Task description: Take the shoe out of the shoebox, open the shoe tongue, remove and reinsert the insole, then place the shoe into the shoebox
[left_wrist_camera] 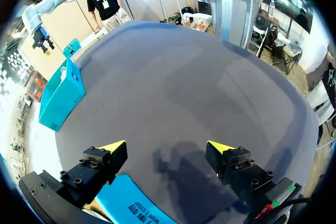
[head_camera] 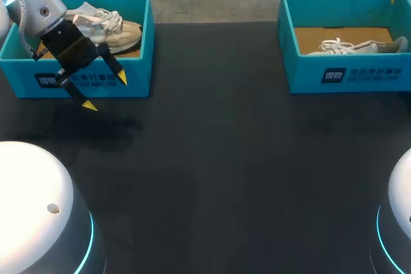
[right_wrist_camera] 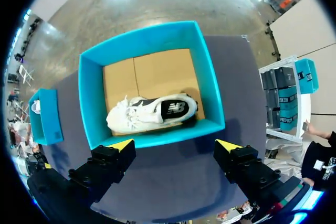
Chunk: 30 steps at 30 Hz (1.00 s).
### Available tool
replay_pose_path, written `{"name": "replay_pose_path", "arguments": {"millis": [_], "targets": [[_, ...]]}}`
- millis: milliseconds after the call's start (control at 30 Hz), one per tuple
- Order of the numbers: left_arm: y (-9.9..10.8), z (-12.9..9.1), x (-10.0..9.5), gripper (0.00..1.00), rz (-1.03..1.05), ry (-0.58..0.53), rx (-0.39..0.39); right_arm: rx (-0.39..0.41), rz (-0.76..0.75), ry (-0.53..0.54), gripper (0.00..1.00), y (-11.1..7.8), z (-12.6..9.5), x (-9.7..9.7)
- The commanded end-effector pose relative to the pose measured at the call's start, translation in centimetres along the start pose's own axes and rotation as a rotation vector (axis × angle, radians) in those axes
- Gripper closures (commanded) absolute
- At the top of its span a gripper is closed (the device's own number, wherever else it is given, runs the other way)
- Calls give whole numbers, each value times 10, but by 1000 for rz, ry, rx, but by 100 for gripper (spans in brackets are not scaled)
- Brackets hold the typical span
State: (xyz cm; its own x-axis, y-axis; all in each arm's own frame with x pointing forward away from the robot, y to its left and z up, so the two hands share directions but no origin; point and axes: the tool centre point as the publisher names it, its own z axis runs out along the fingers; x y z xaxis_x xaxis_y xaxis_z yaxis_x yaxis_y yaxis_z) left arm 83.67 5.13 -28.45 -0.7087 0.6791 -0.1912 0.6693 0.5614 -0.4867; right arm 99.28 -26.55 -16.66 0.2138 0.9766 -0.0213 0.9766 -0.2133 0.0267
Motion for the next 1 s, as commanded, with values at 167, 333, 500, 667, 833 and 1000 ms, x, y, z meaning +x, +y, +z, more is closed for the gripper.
{"name": "replay_pose_path", "arguments": {"millis": [167,333,500,667,833,1000], "targets": [[0,0,0,0,0,4,-1,-33,9,-3,0,-39,2,20],[0,0,0,0,0,4,-1,-43,-9,-9,0,-52,2,38],[0,0,0,0,0,4,-1,-54,-7,-2,0,-58,-4,44],[0,0,0,0,0,4,-1,-54,-7,-2,0,-58,-4,44],[0,0,0,0,0,4,-1,-54,-7,-2,0,-58,-4,44],[-1,-2,2,0,21,27,1,-54,-7,-2,0,-58,-4,44]]}}
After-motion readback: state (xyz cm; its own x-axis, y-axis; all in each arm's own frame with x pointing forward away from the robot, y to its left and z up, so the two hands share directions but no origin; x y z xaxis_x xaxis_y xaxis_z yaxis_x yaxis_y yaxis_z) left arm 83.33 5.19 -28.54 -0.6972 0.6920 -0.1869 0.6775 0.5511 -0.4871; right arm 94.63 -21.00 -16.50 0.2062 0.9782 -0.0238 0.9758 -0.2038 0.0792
